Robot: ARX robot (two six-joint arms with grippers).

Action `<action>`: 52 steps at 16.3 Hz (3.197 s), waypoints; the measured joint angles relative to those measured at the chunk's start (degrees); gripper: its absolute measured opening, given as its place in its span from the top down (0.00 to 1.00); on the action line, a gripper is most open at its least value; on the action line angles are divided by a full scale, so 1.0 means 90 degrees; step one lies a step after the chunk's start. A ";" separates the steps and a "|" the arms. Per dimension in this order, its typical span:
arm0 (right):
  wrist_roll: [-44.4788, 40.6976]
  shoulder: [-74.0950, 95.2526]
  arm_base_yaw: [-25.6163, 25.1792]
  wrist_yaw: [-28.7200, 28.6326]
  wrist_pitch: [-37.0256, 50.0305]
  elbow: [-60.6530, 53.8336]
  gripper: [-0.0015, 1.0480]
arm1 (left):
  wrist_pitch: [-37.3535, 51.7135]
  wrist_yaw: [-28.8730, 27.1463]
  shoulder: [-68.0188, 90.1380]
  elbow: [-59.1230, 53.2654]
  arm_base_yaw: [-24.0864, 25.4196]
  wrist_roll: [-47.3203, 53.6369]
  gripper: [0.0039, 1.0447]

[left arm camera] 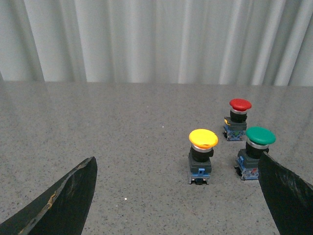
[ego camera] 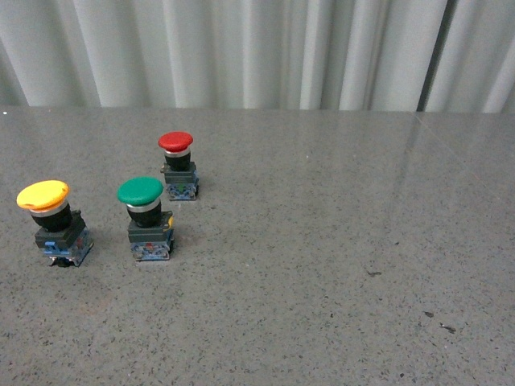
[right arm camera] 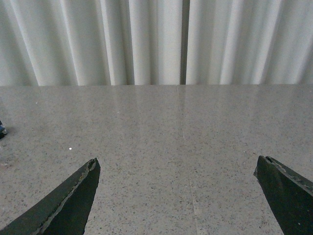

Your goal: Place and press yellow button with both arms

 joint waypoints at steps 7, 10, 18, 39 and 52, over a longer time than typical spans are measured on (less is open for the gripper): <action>0.0000 0.0000 0.0000 0.0000 0.0000 0.0000 0.06 | 0.0000 0.0000 0.0000 0.0000 0.0000 0.0000 0.06; 0.0000 0.0000 0.0000 0.0000 -0.0002 0.0000 0.06 | 0.0000 0.0000 0.0000 0.0000 0.0000 0.0000 0.06; 0.0002 0.0000 0.0000 0.0000 0.0000 0.0000 0.06 | 0.0002 0.0000 0.0000 0.0000 0.0000 0.0000 0.06; -0.0002 0.0000 0.0000 0.0000 -0.0002 0.0000 0.06 | 0.1222 -0.0075 0.8663 0.4211 -0.0435 0.0265 0.06; -0.0002 0.0000 0.0000 0.0000 -0.0002 0.0000 0.06 | 0.1586 -0.0039 0.9194 0.3956 -0.0894 0.0151 0.29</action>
